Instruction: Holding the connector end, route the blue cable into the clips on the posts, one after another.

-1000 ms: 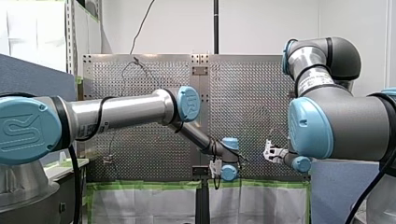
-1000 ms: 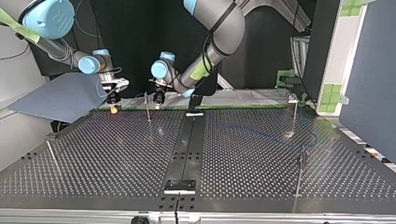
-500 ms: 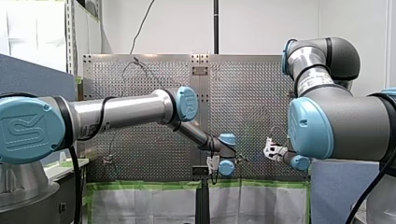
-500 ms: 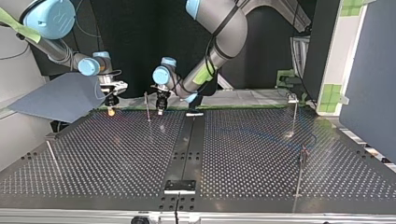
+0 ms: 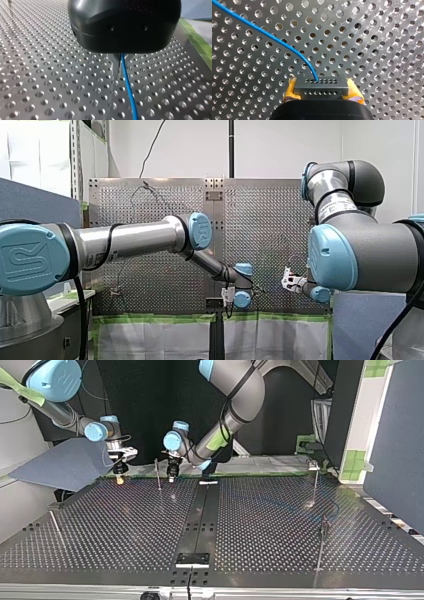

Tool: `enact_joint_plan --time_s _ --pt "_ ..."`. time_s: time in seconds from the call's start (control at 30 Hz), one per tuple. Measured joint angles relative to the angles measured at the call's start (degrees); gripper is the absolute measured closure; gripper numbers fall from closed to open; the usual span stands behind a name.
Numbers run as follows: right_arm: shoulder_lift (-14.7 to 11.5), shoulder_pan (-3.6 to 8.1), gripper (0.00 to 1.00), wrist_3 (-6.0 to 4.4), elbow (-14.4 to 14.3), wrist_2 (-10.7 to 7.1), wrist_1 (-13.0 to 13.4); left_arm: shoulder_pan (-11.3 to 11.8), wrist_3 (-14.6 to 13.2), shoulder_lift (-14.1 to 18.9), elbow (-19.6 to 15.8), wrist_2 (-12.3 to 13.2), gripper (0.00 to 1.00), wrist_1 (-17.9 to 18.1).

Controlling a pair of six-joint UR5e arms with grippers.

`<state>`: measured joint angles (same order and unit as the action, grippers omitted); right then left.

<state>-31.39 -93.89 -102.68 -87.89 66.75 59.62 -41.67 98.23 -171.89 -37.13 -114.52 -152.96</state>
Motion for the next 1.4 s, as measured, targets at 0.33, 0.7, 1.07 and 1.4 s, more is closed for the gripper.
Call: enact_joint_plan --time_s 0.33,0.7,1.07,1.4 --pt "0.04 -0.02 1.0 -0.08 0.11 -0.1 0.05 0.08 -0.07 0.36 0.01 1.0 0.0 -0.41" --pt "0.12 -0.02 1.0 -0.08 0.12 -0.12 0.07 -0.4 -3.06 0.38 0.0 -1.57 0.0 -4.61" --pt "0.2 0.14 1.0 -0.04 0.13 -0.11 0.01 -0.94 -3.67 2.99 -0.02 1.12 0.0 -9.22" --pt "0.29 0.16 1.0 -0.12 0.13 -0.11 -0.03 -1.24 -4.49 4.86 -2.87 2.89 0.0 -13.58"
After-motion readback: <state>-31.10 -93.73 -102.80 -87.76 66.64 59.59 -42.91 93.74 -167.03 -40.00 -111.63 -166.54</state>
